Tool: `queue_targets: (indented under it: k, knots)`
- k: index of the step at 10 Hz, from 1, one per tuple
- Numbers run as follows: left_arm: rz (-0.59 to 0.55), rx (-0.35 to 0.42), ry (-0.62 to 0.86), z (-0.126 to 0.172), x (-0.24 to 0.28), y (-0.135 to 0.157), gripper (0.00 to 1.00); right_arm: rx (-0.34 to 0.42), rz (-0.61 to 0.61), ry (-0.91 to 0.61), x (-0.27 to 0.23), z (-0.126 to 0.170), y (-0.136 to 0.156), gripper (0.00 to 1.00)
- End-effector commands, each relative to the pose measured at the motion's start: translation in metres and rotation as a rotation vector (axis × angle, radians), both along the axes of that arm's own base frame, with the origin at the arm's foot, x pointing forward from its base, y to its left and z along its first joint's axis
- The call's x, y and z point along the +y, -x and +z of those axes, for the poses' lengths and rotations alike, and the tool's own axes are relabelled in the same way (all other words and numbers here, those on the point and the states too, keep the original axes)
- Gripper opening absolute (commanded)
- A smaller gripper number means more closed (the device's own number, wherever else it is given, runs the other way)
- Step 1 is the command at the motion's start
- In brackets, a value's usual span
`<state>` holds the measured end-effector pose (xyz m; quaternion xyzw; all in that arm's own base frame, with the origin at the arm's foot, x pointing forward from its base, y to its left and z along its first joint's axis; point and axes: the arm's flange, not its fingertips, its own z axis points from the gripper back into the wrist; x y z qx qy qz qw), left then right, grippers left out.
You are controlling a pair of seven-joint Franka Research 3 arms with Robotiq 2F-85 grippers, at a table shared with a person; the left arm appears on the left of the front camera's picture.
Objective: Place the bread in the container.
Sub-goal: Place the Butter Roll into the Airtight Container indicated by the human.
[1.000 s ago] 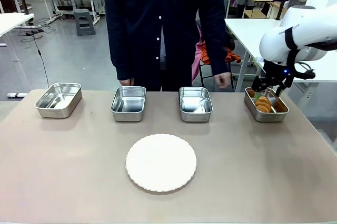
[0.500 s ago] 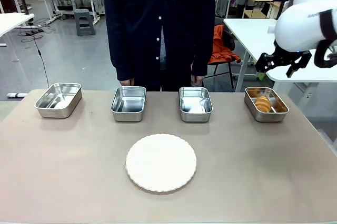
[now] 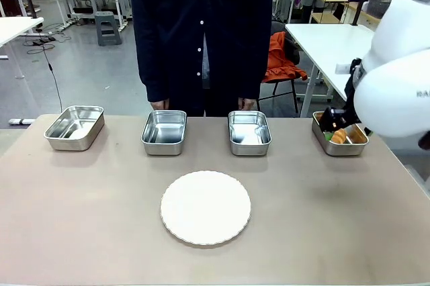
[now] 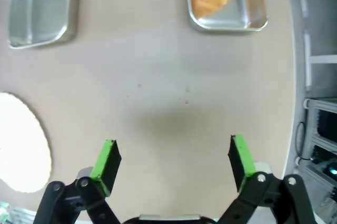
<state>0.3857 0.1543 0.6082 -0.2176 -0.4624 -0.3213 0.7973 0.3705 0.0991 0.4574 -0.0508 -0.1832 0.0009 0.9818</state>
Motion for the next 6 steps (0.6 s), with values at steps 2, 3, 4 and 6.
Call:
queue_targets:
  k: [2, 3, 4, 6]
  knots:
    - [-0.008, -0.006, 0.007, -0.001, 0.0, 0.001, 1.0, 0.0, 0.0, 0.0, 0.0, 0.0, 0.0, 1.0]
    - [-0.008, -0.006, 0.007, -0.001, 0.0, 0.001, 1.0, 0.0, 0.0, 0.0, 0.0, 0.0, 0.0, 1.0]
    - [-0.008, -0.006, 0.007, -0.001, 0.0, 0.001, 1.0, 0.0, 0.0, 0.0, 0.0, 0.0, 0.0, 1.0]
    - [-0.008, -0.006, 0.007, -0.001, 0.0, 0.001, 1.0, 0.0, 0.0, 0.0, 0.0, 0.0, 0.0, 1.0]
